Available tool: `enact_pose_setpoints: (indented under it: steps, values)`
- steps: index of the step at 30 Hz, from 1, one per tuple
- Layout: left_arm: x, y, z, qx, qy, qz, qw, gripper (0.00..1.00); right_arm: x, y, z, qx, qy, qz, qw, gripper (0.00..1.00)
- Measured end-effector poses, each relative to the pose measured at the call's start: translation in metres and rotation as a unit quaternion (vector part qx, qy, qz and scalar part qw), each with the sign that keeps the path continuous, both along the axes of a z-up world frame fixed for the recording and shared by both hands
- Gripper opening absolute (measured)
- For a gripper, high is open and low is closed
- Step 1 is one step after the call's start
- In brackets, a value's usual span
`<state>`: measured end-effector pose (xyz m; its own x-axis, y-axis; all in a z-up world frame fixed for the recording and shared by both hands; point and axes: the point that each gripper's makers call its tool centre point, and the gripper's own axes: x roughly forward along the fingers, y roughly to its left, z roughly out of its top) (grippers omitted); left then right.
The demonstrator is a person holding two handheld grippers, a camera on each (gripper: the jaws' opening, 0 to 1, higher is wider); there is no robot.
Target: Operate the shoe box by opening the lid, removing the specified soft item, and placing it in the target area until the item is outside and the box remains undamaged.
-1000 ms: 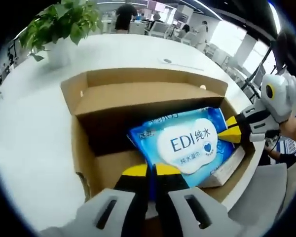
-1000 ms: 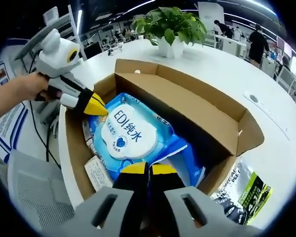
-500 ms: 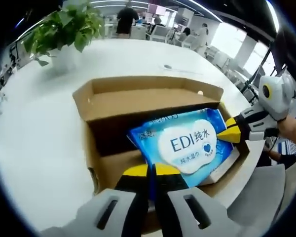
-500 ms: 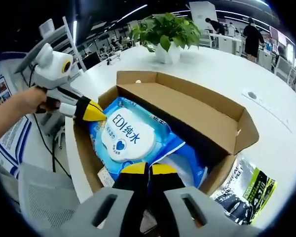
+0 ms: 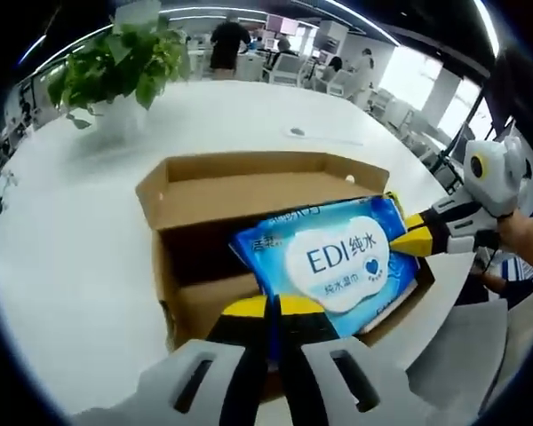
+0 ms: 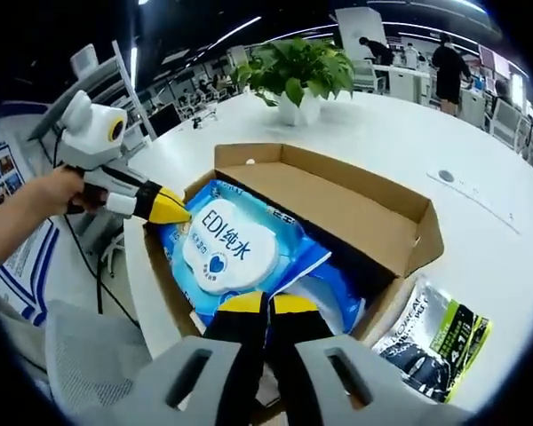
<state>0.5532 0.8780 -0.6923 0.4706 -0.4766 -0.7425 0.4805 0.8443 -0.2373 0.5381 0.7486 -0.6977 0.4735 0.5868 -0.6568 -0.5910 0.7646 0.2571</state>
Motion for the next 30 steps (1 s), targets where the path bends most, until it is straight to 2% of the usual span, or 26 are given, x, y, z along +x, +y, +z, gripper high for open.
enact_pose_setpoints:
  steps: [6,13,20,30]
  values:
    - [-0.002,-0.015,0.009,-0.009,-0.004,-0.005,0.9999,0.00,-0.001,-0.017,0.010,0.007,0.000,-0.014,0.9999,0.00]
    - [-0.002,-0.037,0.015,-0.013,-0.004,-0.005,0.9999,0.00,-0.004,-0.039,0.015,0.016,0.017,-0.046,0.9987,0.00]
    - [-0.002,-0.060,0.019,-0.012,-0.009,-0.021,0.9997,0.00,-0.010,-0.065,0.019,0.023,0.032,-0.073,0.9966,0.00]
    - [-0.001,-0.094,0.021,-0.016,-0.014,-0.044,0.9988,0.00,-0.015,-0.099,0.022,0.020,0.038,-0.099,0.9941,0.00]
